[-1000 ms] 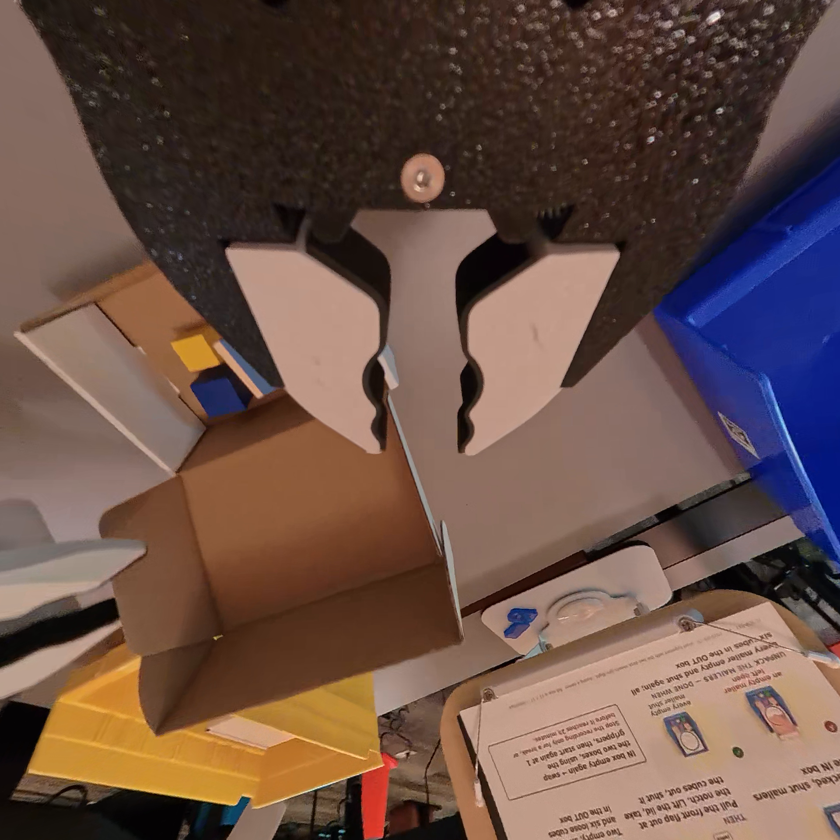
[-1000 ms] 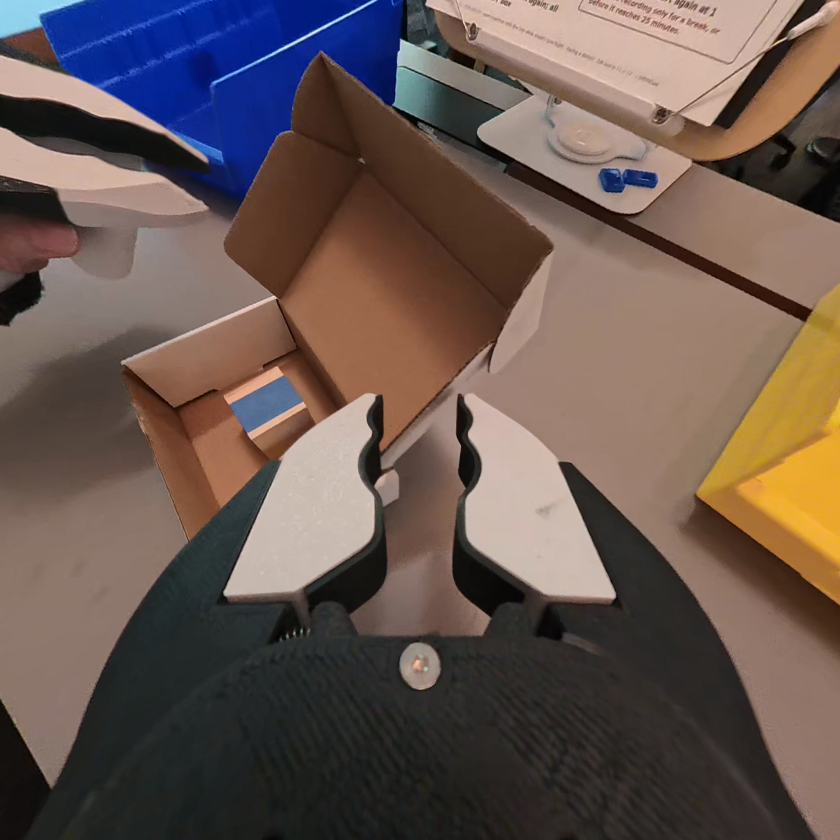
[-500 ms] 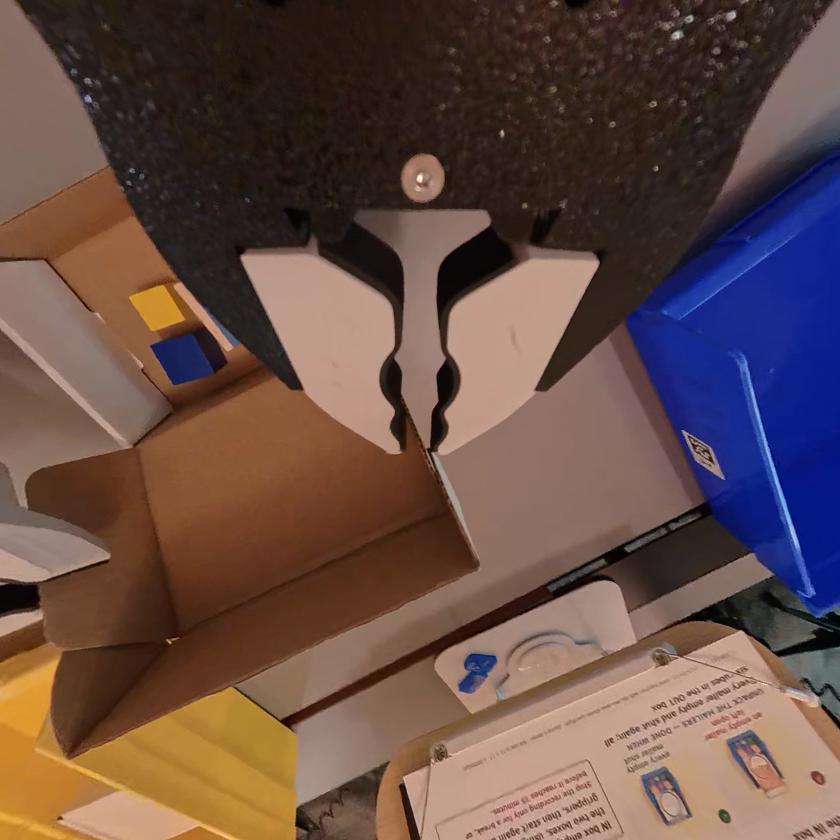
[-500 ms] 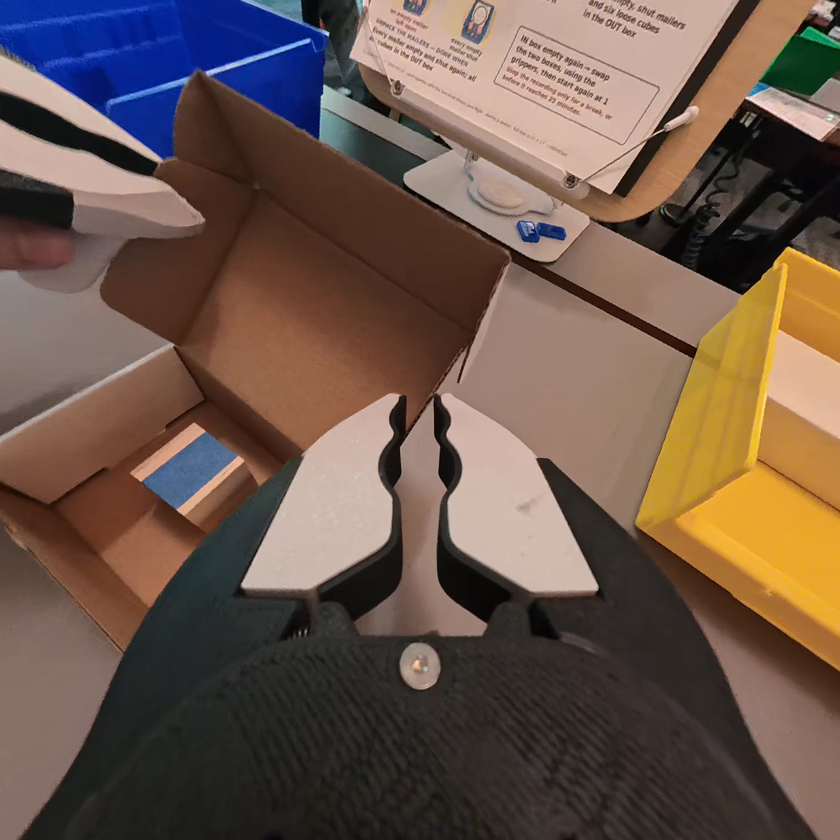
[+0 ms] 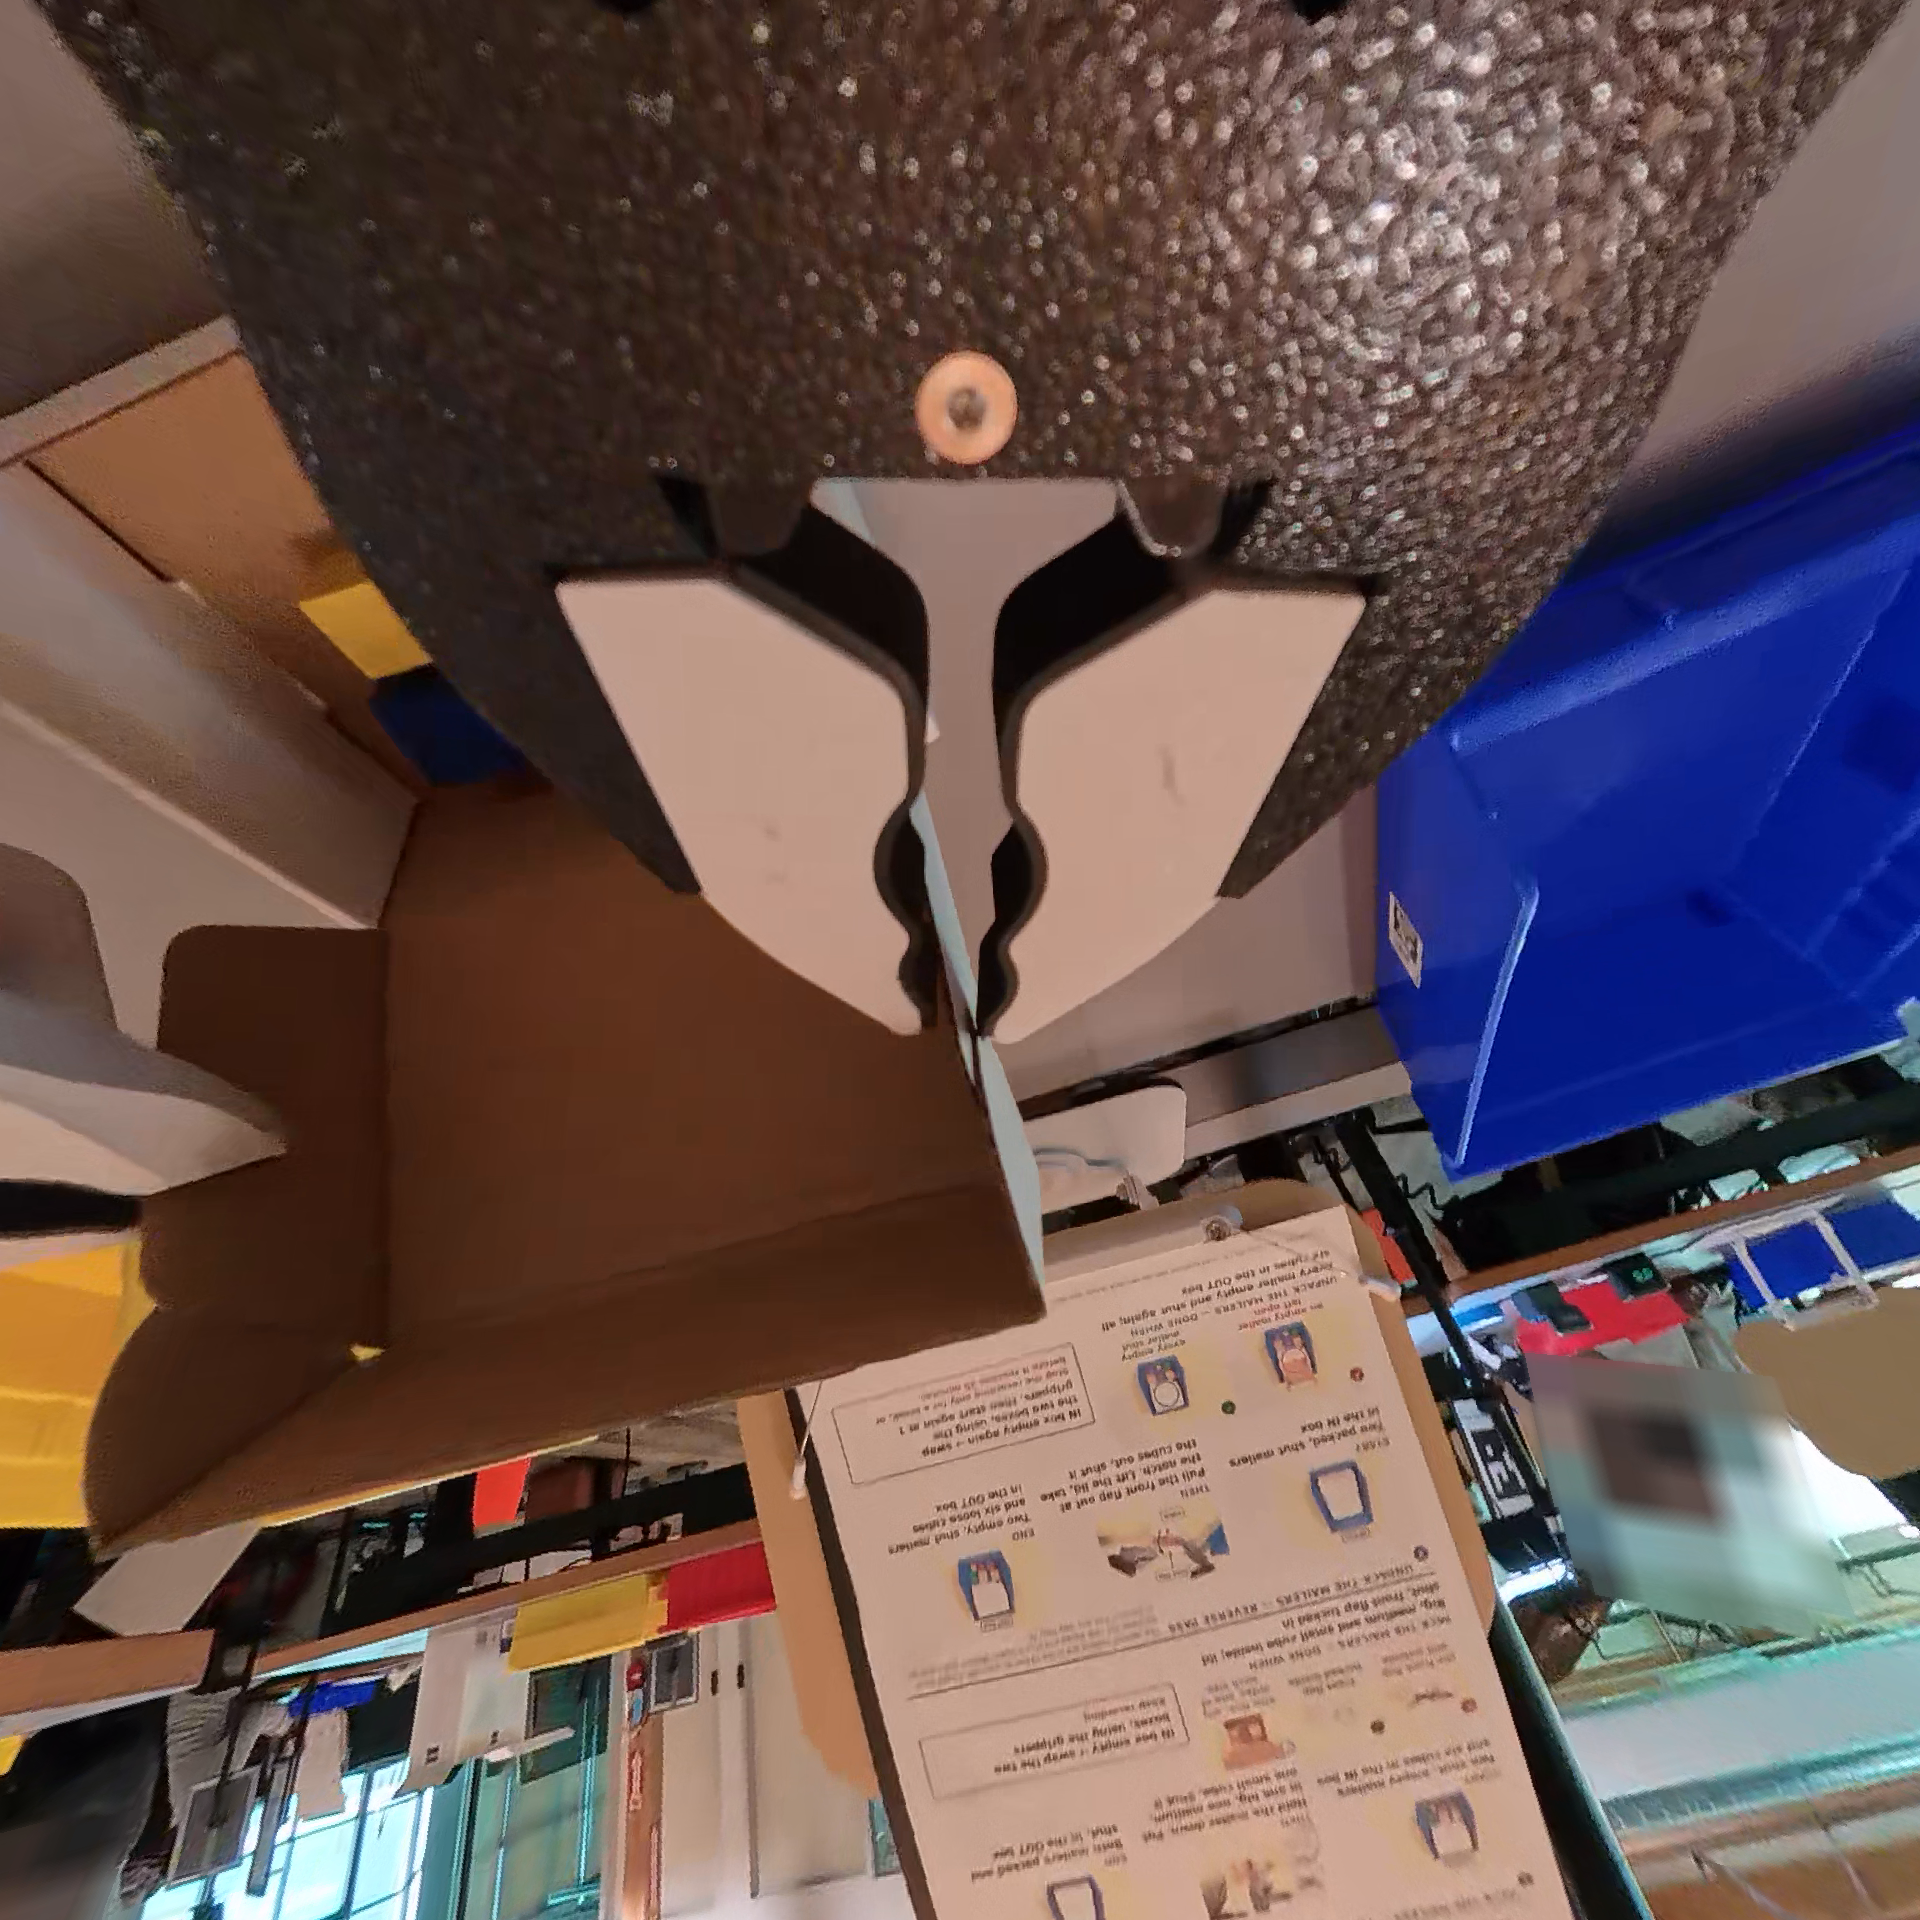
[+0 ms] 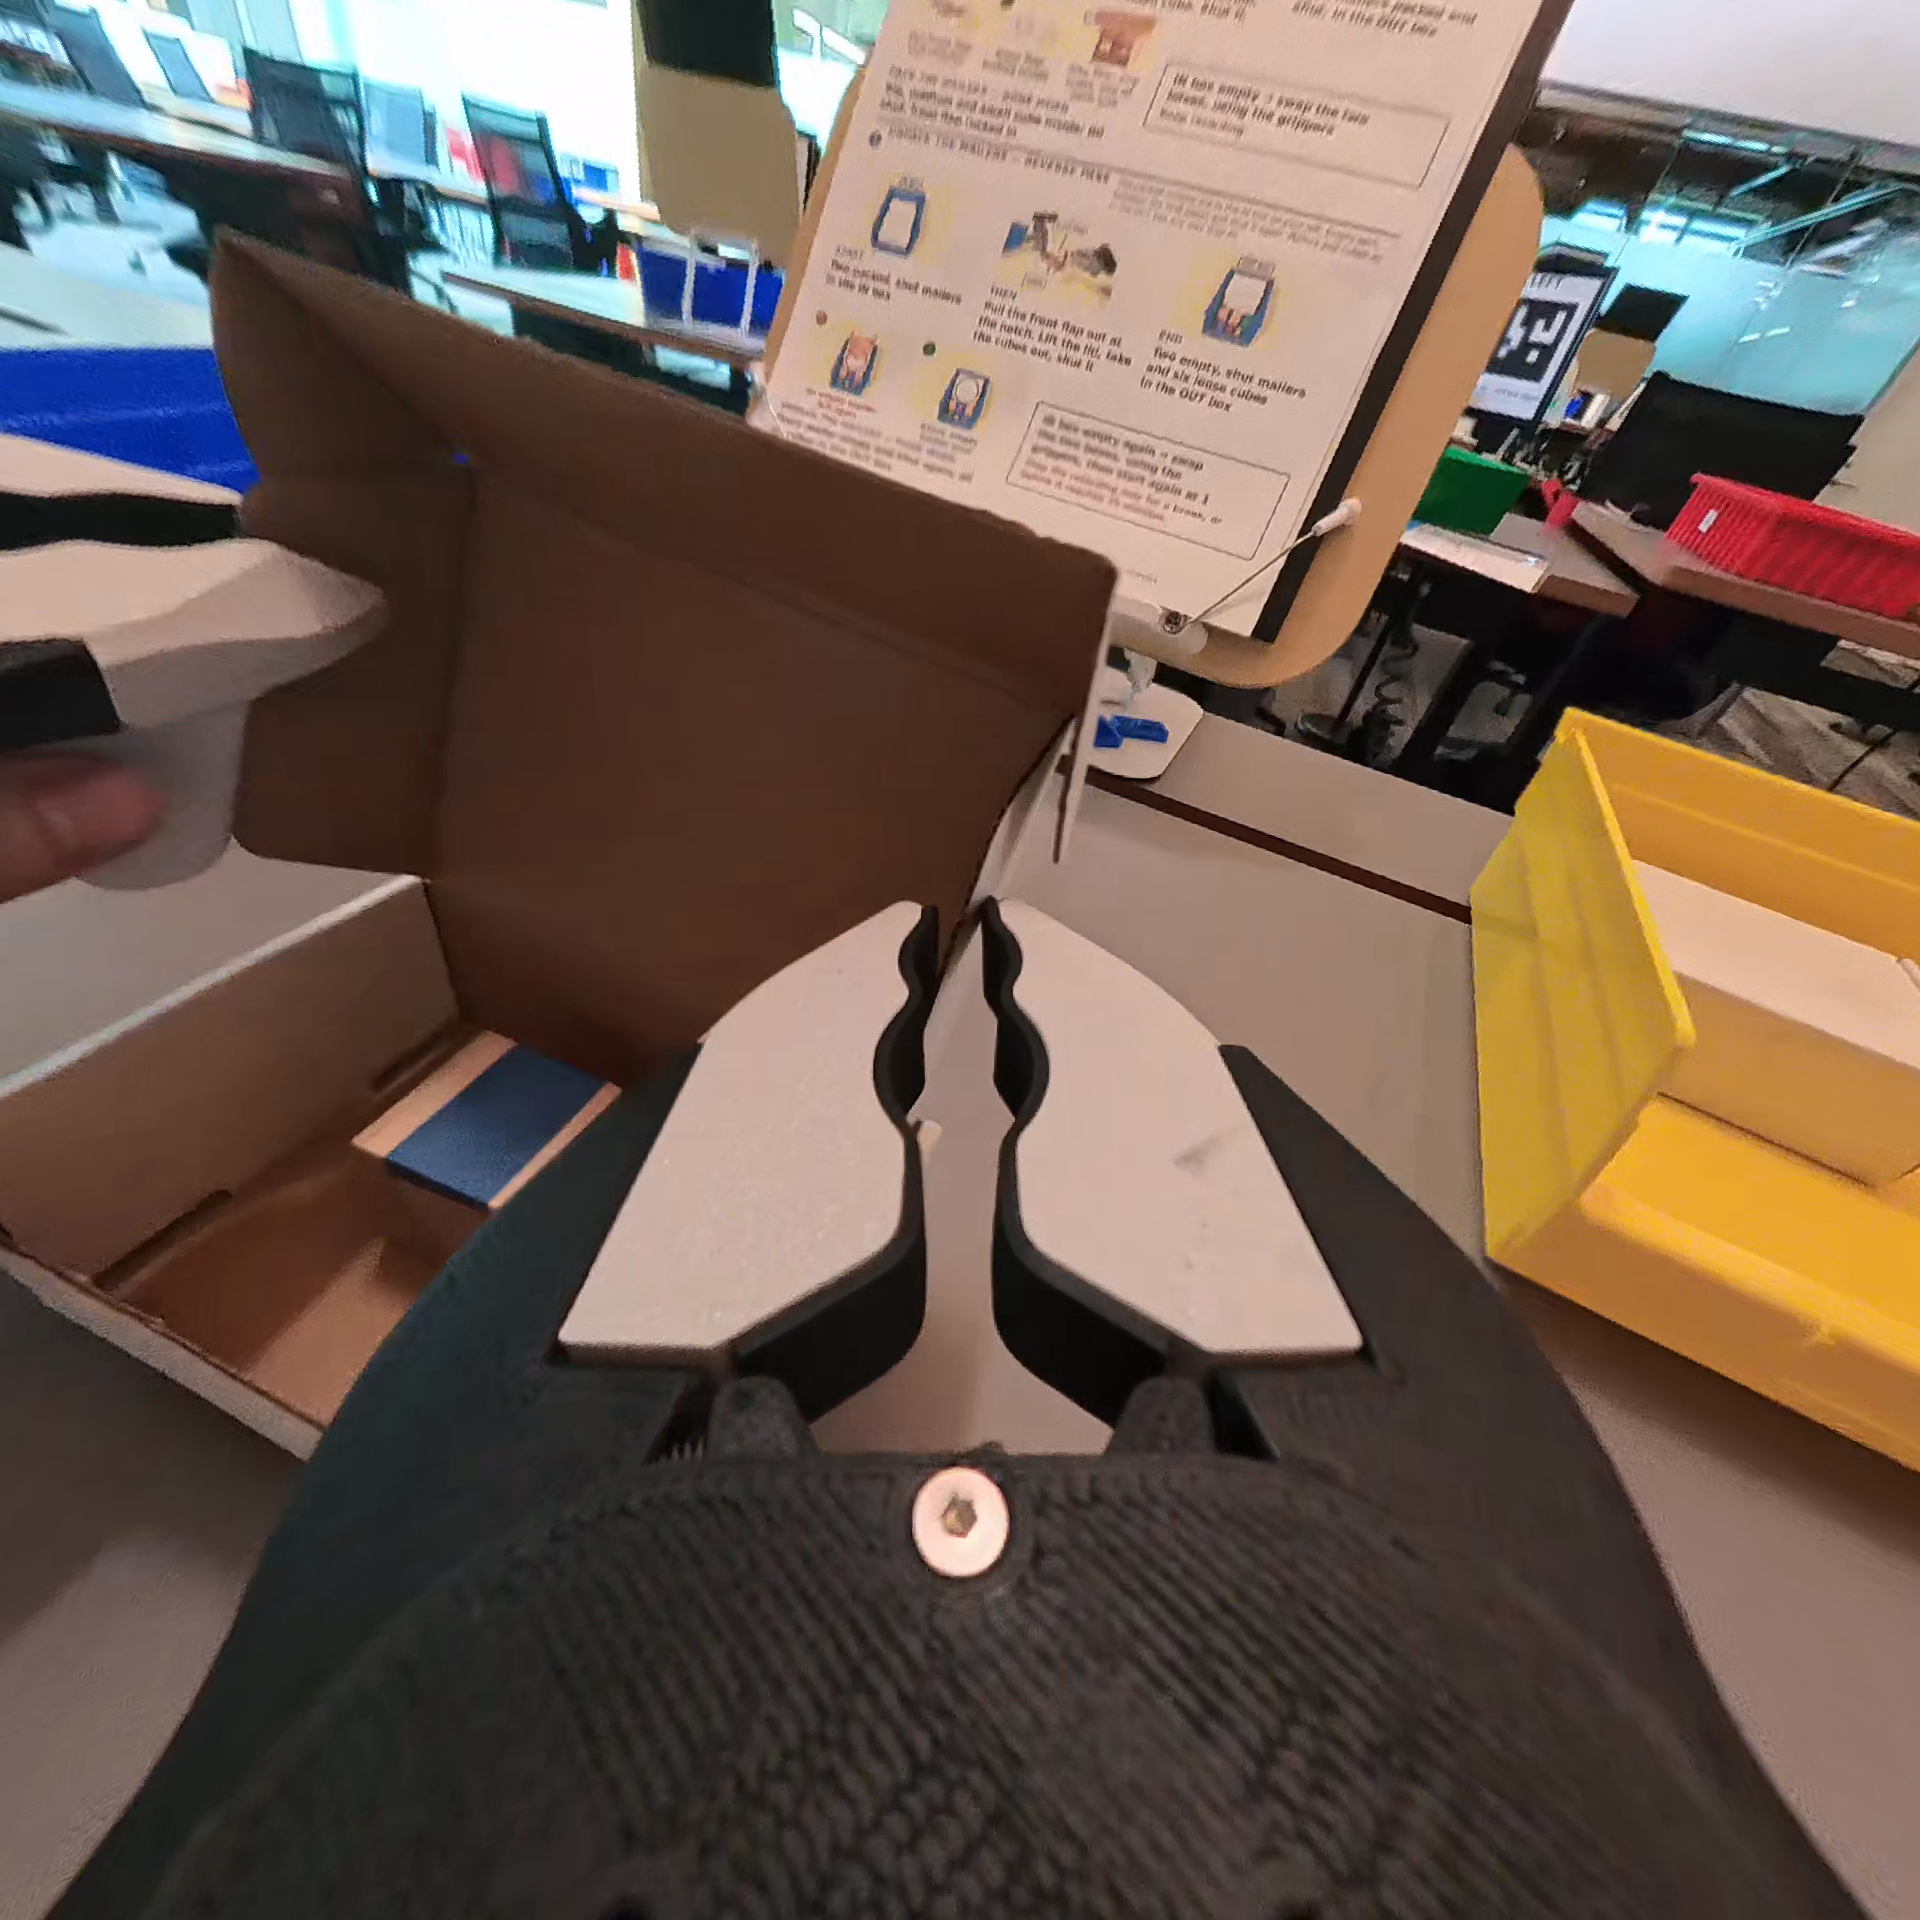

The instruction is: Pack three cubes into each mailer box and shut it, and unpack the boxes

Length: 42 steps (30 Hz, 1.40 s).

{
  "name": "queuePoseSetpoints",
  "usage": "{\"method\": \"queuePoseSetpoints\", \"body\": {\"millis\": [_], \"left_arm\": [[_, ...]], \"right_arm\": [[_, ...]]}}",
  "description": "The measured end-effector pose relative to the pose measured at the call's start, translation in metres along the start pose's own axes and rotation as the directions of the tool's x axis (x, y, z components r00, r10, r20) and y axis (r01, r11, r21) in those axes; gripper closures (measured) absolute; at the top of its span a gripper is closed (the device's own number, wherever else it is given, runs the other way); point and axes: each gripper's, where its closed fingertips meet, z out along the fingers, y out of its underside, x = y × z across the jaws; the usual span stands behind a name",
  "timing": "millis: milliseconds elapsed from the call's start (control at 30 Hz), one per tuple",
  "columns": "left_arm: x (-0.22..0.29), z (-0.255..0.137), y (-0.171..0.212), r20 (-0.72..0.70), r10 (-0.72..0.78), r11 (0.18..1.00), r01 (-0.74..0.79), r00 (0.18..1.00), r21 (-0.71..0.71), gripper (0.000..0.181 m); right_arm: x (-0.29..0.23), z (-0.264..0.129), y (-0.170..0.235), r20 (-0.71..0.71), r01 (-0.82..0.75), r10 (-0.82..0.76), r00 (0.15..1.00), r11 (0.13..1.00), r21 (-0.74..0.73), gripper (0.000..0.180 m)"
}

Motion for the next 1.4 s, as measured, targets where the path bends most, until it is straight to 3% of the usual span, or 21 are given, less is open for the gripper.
{"method": "queuePoseSetpoints", "body": {"millis": [300,467,833,933,1033,1133,1233,1333,1400], "left_arm": [[0.013,-0.034,0.011,0.029,-0.065,0.998,0.064,0.997,0.013,0.174],[0.022,-0.049,0.017,0.035,-0.056,0.998,0.057,0.998,-0.027,0.174],[0.041,-0.079,0.056,-0.130,0.179,0.943,-0.207,0.975,-0.259,0.172],[0.043,-0.082,0.058,-0.144,0.210,0.938,-0.241,0.967,-0.251,0.171],[0.046,-0.084,0.060,-0.152,0.243,0.931,-0.275,0.958,-0.242,0.170],[0.049,-0.084,0.062,-0.165,0.253,0.930,-0.287,0.953,-0.231,0.166],[0.052,-0.086,0.066,-0.186,0.229,0.933,-0.270,0.955,-0.237,0.161],[0.047,-0.093,0.066,-0.160,0.233,0.941,-0.264,0.959,-0.212,0.154],[0.041,-0.098,0.062,-0.126,0.241,0.948,-0.261,0.962,-0.182,0.150]], "right_arm": [[-0.019,-0.024,0.006,-0.046,-0.030,0.033,0.998,0.997,0.065,0.171],[-0.023,-0.034,0.015,-0.067,-0.038,0.039,0.997,0.999,0.013,0.172],[-0.038,-0.070,0.054,0.081,0.090,-0.079,0.994,0.985,-0.148,0.170],[-0.040,-0.079,0.056,0.093,0.151,-0.139,0.986,0.977,-0.148,0.162],[-0.032,-0.092,0.042,-0.009,0.249,-0.250,0.968,0.966,-0.067,0.134],[-0.024,-0.103,0.014,-0.180,0.494,-0.482,0.857,0.869,0.022,0.126],[-0.036,-0.100,0.006,-0.182,0.726,-0.711,0.680,0.687,0.027,0.132],[-0.048,-0.097,0.003,-0.183,0.843,-0.827,0.531,0.537,0.019,0.152],[-0.055,-0.096,0.002,-0.168,0.859,-0.845,0.508,0.512,0.019,0.171]]}}
